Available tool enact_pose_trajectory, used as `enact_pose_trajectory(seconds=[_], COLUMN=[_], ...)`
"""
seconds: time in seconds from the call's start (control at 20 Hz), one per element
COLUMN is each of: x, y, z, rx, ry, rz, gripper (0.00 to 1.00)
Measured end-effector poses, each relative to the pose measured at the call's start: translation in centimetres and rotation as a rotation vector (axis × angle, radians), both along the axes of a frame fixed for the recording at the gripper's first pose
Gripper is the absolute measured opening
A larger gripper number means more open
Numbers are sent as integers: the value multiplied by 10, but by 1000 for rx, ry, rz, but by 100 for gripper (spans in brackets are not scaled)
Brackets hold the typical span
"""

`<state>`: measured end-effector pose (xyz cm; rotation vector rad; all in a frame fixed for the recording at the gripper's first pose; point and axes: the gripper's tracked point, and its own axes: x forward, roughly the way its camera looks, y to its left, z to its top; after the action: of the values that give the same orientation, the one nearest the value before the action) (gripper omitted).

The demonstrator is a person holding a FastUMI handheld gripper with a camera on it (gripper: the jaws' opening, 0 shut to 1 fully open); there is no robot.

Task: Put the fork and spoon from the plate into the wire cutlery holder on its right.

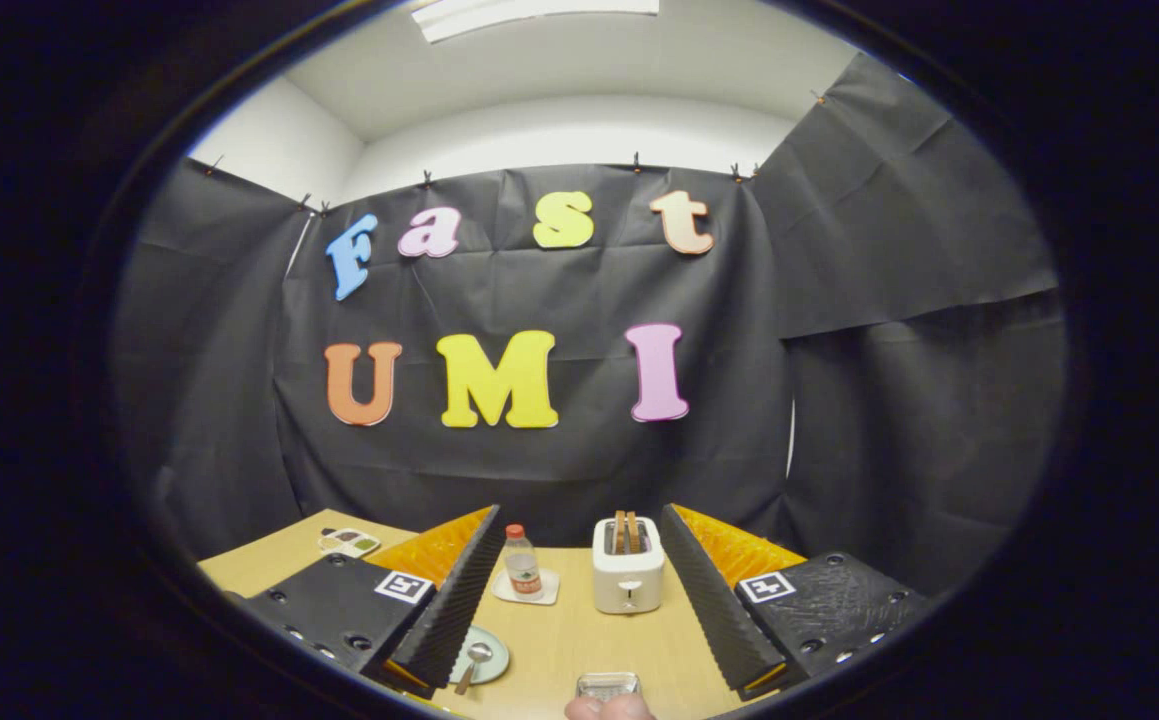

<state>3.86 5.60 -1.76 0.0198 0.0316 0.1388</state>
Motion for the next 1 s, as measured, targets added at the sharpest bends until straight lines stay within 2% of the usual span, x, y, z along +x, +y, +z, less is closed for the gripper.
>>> enact_pose_trajectory(seconds=[0.45,0.7,1.0], x=[4,4,9], y=[33,68,105], z=[-46,-99,-179], rx=[-38,-63,-93], ry=[90,210,394], rz=[69,116,116], gripper=[95,95,95])
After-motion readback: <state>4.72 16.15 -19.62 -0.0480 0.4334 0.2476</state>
